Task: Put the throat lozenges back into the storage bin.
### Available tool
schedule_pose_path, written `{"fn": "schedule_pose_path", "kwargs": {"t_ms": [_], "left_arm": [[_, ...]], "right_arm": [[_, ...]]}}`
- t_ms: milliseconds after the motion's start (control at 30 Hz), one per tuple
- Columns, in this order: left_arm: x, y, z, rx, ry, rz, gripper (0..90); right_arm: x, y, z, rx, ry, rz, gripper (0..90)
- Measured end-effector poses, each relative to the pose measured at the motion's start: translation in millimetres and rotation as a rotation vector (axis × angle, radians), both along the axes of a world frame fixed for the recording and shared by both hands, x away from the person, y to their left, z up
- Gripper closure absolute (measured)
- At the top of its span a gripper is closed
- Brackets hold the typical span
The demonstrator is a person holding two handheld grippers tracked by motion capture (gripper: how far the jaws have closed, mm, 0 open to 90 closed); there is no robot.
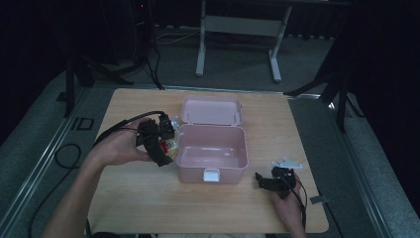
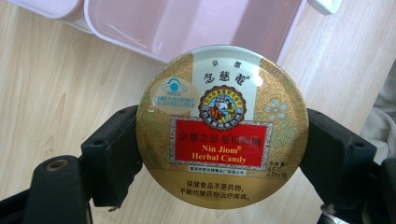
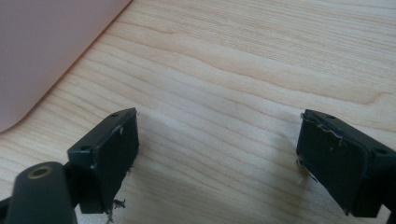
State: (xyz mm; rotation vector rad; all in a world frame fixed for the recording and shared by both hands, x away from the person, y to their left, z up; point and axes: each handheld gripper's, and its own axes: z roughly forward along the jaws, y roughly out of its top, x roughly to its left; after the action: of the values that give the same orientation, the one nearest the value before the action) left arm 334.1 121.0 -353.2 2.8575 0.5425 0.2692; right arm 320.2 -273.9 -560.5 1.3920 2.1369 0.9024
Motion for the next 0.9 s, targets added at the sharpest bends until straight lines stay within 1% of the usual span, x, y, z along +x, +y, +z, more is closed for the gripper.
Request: {"fn": "schedule_pose_path", "kwargs": {"t_ms": [400,733,900], "left_arm": [[8.4,-6.5,1.4,-0.013,0.0,0.005,20.5],[10.6,-10.9,3.0,-0.02,-0.003,0.001,20.5],[13.1,-14.7,1.0,-0.019,-0.001,0.003,20.5]], "right_arm": [[-0.1,0.0,0.0,0.0,0.001,0.0,12.8],[-0.1,0.0,0.0,0.0,0.001,0.0,12.8],[0.0,-0.1,0.0,-0.001,0.0,0.001,12.8]]}}
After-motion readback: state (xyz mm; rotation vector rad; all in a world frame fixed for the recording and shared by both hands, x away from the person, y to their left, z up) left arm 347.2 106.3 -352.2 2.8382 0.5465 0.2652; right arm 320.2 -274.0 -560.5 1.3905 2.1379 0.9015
